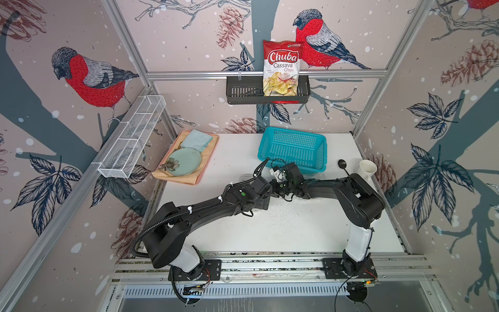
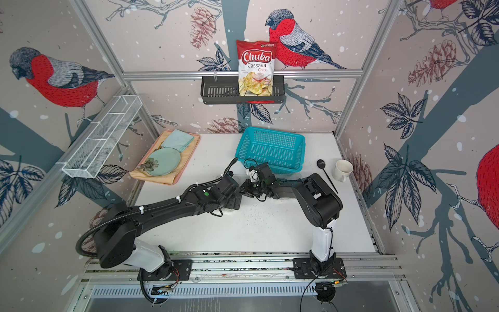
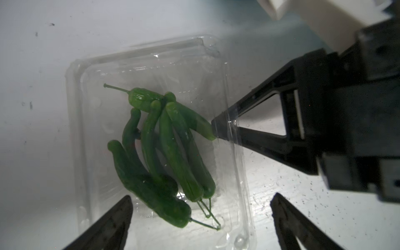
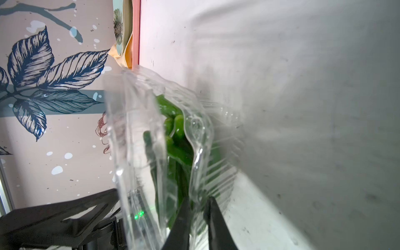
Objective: Take small green peppers out of containers
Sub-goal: Pick up the green pepper from the packing box.
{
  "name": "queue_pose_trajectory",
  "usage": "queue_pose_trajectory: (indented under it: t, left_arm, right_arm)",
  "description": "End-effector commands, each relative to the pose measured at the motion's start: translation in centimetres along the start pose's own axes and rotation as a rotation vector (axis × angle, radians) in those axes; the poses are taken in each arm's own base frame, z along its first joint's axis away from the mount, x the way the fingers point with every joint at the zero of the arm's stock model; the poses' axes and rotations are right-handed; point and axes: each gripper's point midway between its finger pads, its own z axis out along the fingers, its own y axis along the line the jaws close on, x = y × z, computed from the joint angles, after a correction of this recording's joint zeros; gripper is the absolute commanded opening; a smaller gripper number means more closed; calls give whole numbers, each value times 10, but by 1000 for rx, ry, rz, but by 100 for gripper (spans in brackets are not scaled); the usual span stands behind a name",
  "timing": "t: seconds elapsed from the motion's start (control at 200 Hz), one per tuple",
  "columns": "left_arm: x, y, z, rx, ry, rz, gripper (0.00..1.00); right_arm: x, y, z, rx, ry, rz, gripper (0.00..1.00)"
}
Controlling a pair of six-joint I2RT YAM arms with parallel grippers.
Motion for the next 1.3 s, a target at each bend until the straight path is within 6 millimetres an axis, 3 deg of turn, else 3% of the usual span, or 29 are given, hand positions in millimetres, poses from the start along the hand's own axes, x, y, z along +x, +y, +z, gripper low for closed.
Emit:
queue_pose_trajectory:
  t: [0.0,0.3,0.335,0.525,0.961,1.111,1.296]
  left_arm:
    - [4,14,3,-95,-1,29,97]
    - [5,54,1,-347,-24,34,90]
    - [-6,53,-5,-359,-52,27,90]
    - [-16,60,-16,-402,-96,20,85]
    - [-41,96,-77,-572,-190,-64,82]
    - [-47,106,-102,-545,-205,-165,92]
    - [-29,148,-109,-486,-125,-425,97]
  right_arm:
    - [2,3,-1,5,20,-26,17]
    - [8,-5,3,37,37,-35,6]
    - [8,-6,3,44,41,-39,6]
    - [9,-12,3,80,49,-55,5]
    - [2,-18,-5,181,56,-118,5]
    - [-2,-19,-14,193,53,-129,10]
    - [-7,-18,-21,186,45,-129,29]
